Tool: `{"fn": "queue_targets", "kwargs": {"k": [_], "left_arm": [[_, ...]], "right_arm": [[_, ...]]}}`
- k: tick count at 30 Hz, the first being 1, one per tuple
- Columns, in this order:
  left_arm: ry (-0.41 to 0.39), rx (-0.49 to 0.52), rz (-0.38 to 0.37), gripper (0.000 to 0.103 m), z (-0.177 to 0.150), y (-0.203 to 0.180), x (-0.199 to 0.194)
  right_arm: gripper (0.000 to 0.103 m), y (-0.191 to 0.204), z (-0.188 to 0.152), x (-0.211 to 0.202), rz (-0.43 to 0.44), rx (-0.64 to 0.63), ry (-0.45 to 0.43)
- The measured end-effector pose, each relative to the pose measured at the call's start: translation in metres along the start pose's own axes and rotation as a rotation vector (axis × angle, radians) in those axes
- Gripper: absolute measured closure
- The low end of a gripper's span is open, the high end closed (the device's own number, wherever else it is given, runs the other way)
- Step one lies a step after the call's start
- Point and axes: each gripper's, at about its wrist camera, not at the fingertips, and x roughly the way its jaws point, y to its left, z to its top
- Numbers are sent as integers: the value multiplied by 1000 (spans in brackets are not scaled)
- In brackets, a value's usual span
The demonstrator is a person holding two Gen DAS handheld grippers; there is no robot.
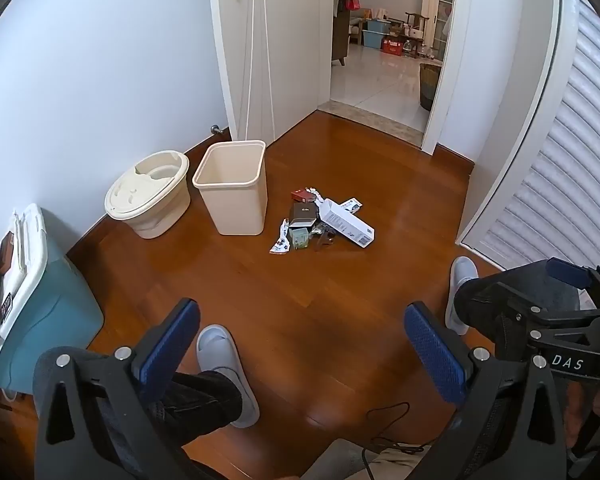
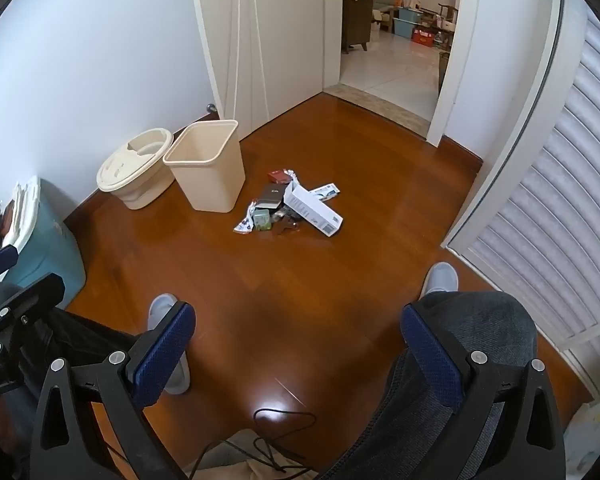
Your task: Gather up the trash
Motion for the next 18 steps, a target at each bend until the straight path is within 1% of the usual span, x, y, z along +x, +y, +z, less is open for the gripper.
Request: {"fn": "queue_targets", "kwargs": {"k": [7,14,18], "left_arm": [[2,-9,4,0,0,3,0],[3,-2,11,0,1,2,-6],[12,-9,15,0,2,0,1]], "right_arm": [[0,1,0,-1,3,-1,-11],[0,1,-2,-1,5,-4,2],[0,5,0,4,5,-11,2]]}}
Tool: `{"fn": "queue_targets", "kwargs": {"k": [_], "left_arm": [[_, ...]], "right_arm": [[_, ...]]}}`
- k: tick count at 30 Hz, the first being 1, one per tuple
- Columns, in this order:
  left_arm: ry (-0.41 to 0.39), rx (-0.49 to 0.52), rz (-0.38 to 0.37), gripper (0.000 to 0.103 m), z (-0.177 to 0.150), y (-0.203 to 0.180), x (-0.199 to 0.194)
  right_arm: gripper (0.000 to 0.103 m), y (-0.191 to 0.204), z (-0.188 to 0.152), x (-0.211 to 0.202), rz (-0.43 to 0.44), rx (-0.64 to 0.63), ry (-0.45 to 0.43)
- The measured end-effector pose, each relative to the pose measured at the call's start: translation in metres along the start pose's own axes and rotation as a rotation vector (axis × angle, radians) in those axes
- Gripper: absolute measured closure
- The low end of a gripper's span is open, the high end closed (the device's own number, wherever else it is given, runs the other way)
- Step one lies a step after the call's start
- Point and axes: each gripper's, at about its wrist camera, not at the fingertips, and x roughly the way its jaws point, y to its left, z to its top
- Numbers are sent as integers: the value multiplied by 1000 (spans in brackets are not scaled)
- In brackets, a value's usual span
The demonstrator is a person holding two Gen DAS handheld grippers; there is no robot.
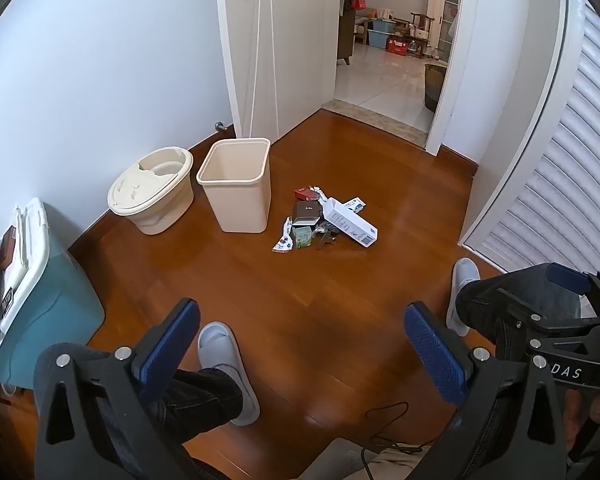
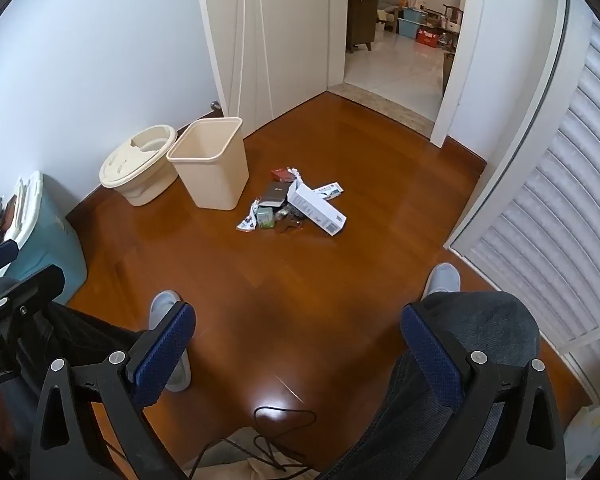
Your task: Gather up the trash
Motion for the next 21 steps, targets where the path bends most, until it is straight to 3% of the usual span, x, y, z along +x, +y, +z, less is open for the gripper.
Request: {"fn": "queue_targets", "kwargs": {"k": [21], "left_arm": [[-2,-5,-5,0,-1,2,0]], "right_arm": [[0,3,1,-2,0,-5,-2]]}}
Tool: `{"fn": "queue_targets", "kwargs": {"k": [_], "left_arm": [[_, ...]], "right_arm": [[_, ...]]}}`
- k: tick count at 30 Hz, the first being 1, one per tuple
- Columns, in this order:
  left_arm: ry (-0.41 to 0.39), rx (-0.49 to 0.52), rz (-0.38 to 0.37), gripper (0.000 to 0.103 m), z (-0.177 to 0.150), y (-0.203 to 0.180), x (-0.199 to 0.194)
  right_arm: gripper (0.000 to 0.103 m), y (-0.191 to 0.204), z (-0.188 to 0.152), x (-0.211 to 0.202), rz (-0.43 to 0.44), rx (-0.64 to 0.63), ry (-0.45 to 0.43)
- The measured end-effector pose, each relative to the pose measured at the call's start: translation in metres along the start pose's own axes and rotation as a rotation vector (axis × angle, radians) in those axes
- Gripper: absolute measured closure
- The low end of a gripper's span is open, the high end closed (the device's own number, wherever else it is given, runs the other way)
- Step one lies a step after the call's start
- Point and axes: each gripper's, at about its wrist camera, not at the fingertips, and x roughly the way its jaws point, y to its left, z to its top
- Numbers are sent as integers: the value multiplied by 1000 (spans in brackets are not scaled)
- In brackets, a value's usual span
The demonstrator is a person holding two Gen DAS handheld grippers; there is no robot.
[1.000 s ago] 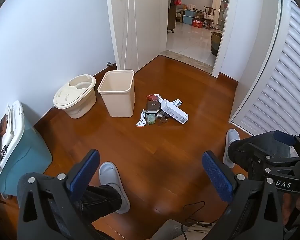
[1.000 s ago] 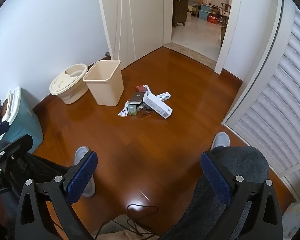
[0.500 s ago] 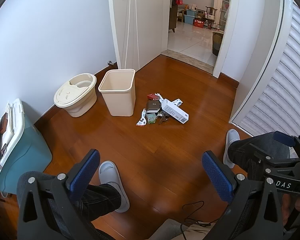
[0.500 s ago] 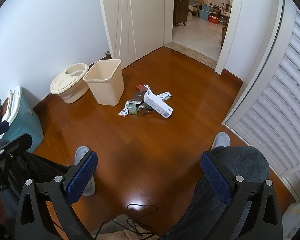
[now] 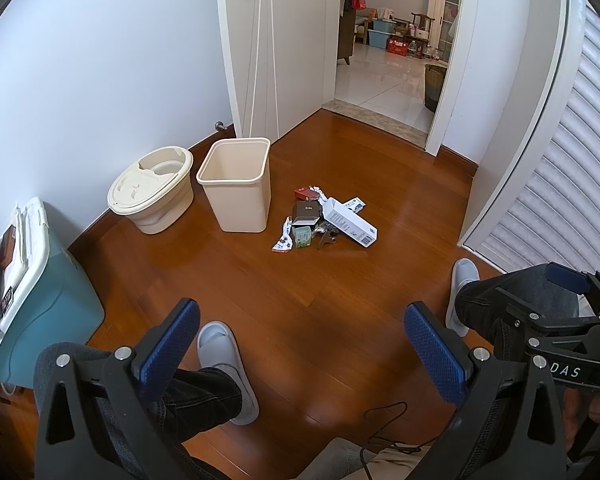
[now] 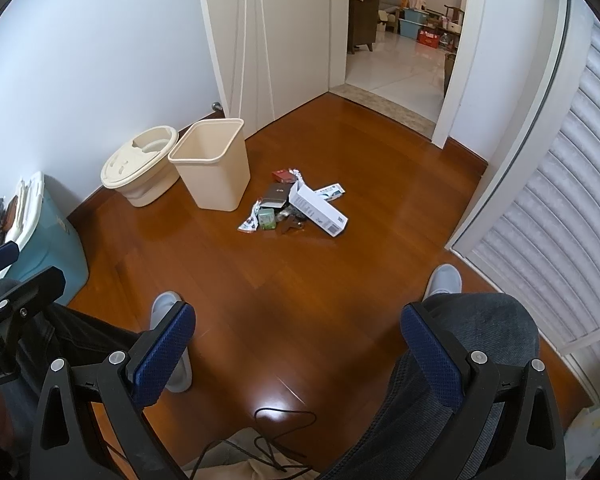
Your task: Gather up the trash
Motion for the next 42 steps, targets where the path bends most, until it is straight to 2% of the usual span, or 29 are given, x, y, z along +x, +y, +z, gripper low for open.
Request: {"fn": "queue_targets", "kwargs": {"k": [42], "left_arm": [[6,-16,-2,0,-3,-1,1]], "right_arm": [[0,5,-1,-2,16,10,5]]}}
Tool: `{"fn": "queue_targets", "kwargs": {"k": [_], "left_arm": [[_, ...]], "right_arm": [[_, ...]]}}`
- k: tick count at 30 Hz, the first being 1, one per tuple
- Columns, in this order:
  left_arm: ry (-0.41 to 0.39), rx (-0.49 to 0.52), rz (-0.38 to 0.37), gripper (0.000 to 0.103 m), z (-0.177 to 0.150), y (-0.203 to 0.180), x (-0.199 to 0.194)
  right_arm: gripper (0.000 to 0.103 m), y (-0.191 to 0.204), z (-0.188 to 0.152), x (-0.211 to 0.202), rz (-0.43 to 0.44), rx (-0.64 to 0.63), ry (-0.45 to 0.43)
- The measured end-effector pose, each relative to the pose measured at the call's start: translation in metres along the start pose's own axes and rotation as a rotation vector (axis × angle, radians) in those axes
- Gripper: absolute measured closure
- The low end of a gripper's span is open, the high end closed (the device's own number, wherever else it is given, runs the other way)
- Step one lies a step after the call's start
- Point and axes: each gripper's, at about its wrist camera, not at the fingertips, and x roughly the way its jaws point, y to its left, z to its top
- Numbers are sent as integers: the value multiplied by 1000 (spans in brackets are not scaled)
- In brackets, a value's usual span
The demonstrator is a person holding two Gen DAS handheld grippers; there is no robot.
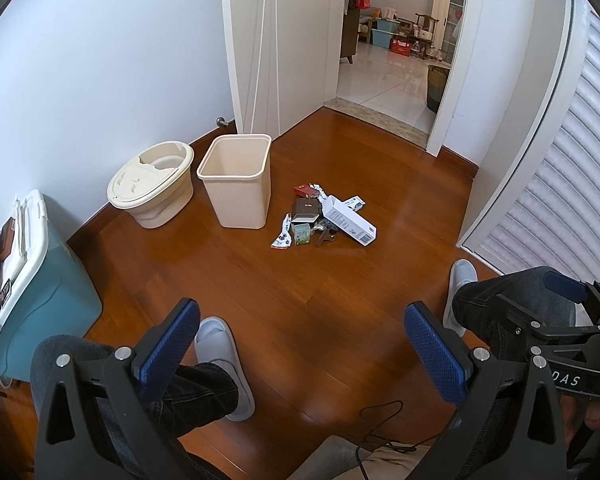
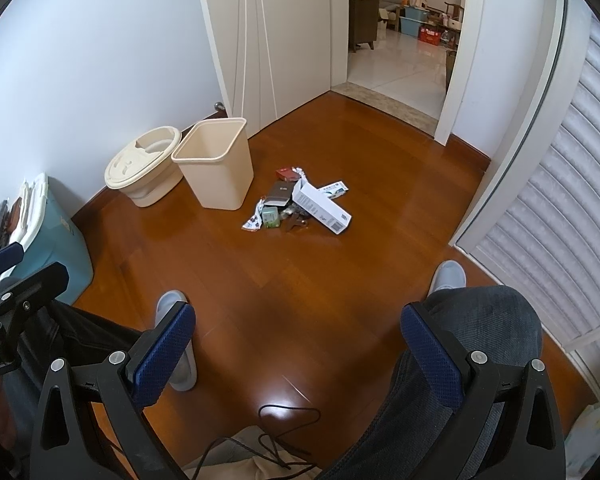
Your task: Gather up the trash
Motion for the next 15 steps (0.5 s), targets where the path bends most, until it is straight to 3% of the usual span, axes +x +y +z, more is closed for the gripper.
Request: {"fn": "queue_targets", "kwargs": {"k": [15], "left_arm": [[-10,-18,-20,0,0,10,-6]], "right_arm": [[0,1,-2,-6,-6,1,-12]]}}
